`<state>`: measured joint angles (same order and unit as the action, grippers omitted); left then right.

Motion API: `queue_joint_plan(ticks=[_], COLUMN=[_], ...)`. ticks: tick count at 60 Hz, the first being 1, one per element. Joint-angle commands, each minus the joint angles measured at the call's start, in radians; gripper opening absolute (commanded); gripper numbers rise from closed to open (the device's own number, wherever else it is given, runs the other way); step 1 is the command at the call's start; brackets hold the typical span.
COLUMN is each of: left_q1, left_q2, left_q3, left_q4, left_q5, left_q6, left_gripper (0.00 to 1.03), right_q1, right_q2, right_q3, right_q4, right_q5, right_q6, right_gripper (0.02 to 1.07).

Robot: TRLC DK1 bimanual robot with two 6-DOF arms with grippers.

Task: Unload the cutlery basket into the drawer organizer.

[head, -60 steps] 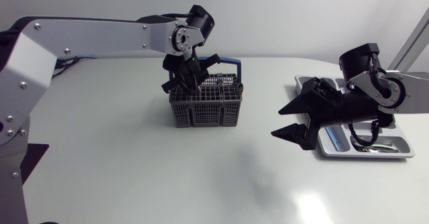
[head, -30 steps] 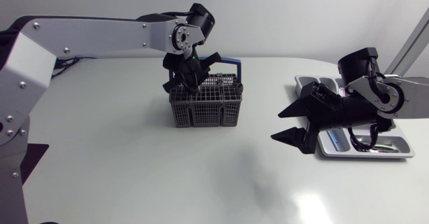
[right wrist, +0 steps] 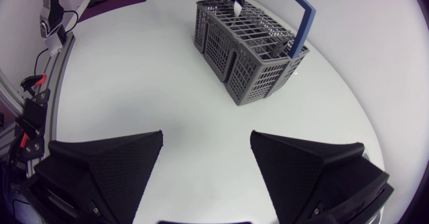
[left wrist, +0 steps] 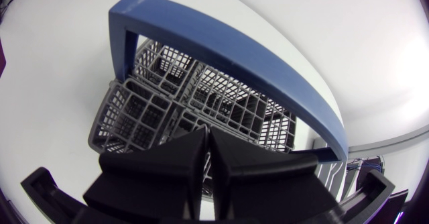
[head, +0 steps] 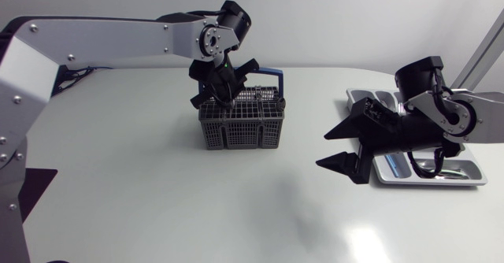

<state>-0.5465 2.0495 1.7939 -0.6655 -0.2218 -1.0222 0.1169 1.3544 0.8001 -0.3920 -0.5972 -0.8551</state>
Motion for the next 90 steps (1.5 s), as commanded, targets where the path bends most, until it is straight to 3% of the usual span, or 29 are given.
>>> queue_joint_plan(ticks=[1, 51, 74, 90], left_q1=[-0.003, 0.002, 0.000, -0.004], left_q2=[-0.045, -0.161, -0.235, -0.273], left_q3=[-0.024, -0.105, -0.195, -0.215], left_q4=[-0.017, 0.050, 0.165, 0.178], left_q5=[0.002, 0.045, 0.045, 0.044], left_q6=[-0.030, -0.030, -0.022, -0.015], left_gripper=[0.04, 0.04, 0.04, 0.04], right_q1=[0.012, 0.035, 0.047, 0.056], right_q2=[-0.018, -0.060, -0.074, -0.081], right_q3=[-0.024, -0.052, -0.064, -0.073], right_q4=[0.004, 0.015, 0.024, 0.030], right_q5=[0.013, 0.020, 0.020, 0.022], right_q6=[0.028, 0.030, 0.031, 0.030], right_gripper=[0.96, 0.96, 0.96, 0.96])
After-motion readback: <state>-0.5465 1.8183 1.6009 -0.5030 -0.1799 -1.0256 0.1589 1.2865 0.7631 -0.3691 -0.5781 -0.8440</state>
